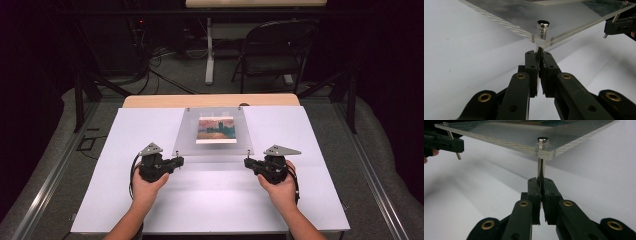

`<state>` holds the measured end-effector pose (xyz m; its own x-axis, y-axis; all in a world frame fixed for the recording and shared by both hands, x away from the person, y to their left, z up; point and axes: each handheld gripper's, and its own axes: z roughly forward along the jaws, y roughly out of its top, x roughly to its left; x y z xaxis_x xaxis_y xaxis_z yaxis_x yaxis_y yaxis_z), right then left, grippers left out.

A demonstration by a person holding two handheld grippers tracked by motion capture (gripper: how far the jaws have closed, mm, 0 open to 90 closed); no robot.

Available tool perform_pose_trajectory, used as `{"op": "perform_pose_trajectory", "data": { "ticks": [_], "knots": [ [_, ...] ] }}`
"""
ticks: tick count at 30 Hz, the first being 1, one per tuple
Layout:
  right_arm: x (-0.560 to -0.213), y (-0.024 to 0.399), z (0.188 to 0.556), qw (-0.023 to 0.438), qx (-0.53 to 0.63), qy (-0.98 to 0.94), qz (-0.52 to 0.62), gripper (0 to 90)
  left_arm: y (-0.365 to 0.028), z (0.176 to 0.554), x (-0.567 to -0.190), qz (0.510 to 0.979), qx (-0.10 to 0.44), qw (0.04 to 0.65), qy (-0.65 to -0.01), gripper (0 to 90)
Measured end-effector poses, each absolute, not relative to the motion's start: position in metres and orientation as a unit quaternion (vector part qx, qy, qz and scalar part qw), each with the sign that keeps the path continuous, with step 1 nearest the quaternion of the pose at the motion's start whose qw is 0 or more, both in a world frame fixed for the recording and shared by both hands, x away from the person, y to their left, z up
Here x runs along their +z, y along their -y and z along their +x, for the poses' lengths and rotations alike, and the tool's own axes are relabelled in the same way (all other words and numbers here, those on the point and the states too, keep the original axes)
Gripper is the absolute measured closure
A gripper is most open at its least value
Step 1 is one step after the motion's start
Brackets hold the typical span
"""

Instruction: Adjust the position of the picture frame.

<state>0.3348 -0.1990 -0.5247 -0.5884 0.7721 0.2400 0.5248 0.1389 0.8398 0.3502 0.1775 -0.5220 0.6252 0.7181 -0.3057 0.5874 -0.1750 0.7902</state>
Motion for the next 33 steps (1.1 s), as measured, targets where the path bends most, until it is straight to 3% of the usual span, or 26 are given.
{"op": "perform_pose_trajectory", "data": {
  "ticks": [9, 33],
  "knots": [
    [-0.545, 0.195, 0.338, 0.134, 0.477, -0.744, 0.448, 85.1, -0.176, 0.353, -0.541, 0.771, 0.071, 0.468, -0.426, 84.6],
    [-0.556, 0.194, 0.341, 0.128, 0.464, -0.748, 0.456, 84.2, -0.173, 0.354, -0.551, 0.780, 0.074, 0.449, -0.429, 84.4]
  ]
}}
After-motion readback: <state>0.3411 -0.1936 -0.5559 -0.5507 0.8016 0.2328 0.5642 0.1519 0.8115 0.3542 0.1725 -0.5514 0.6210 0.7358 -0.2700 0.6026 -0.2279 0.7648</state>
